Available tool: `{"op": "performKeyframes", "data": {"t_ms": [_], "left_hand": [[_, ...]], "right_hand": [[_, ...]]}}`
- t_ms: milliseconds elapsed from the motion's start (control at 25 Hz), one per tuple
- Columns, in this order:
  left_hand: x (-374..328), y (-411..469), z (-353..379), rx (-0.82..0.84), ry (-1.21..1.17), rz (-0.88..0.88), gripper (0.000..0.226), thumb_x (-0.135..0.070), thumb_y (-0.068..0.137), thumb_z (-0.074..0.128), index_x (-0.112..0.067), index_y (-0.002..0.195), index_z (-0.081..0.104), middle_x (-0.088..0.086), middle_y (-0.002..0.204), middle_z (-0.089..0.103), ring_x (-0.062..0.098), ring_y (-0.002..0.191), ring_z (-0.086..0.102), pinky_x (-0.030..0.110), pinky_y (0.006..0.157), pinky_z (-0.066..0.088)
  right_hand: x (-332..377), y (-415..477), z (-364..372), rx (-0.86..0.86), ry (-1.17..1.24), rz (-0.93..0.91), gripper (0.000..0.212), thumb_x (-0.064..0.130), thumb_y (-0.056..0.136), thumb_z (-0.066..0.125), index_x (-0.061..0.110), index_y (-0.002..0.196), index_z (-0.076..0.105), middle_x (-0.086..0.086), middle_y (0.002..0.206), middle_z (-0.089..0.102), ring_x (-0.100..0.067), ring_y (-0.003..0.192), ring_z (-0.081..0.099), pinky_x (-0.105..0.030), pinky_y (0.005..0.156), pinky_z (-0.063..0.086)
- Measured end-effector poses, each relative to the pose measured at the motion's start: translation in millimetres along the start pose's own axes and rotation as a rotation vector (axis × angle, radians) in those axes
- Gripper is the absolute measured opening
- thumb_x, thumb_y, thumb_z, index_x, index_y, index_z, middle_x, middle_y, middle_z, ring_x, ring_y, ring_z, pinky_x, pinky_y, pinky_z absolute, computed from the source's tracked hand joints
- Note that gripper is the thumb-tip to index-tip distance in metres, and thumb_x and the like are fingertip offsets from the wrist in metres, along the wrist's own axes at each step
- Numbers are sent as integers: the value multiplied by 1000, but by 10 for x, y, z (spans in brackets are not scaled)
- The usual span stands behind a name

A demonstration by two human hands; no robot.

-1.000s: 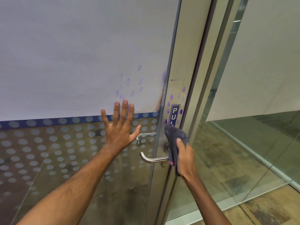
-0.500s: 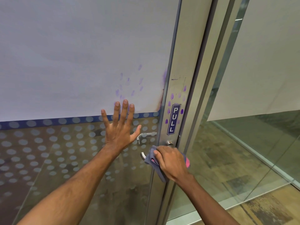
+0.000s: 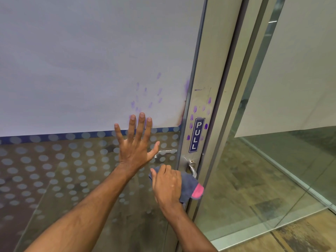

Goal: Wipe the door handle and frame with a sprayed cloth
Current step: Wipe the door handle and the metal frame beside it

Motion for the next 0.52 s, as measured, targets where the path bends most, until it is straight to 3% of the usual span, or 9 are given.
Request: {"op": "performKeyframes", "data": {"t_ms": [80,240,360,520], "left_hand": [[0,1,-1,-4,-4,1,93,-64,88,41,-14,156,3,7,163,-19,27,150,-17,64,114,-9],[7,-2,-5,3,-14,2,93,-65,88,42,-15,156,2,6,163,-20,26,150,-18,64,114,-10],[9,1,-8,0,-7,1,94,-65,88,42,-15,156,1,6,164,-19,27,151,-16,64,114,-9],[6,-3,21,-19,4,3,95,-65,87,43,-14,156,3,7,164,-16,28,151,-14,64,114,-9]], "right_hand": [[-30,9,15,-17,27,4,34,47,87,60,18,69,58,0,59,55,-19,51,52,-32,53,45],[-292,-62,87,-100,98,-172,36,48,92,42,19,78,58,0,66,59,-21,59,55,-34,60,44],[-646,-79,224,-192,178,-355,40,48,95,37,18,94,64,0,81,67,-21,72,61,-33,73,36],[-1089,-5,340,-249,301,-522,52,43,98,28,11,103,68,-5,101,70,-24,93,62,-35,83,38]]}}
Point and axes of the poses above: each hand's wrist, its own y-axis towards the middle knuckle, its own z-axis out of the palm, x = y × z, the point moved 4 cm from there along y, towards the middle knuckle
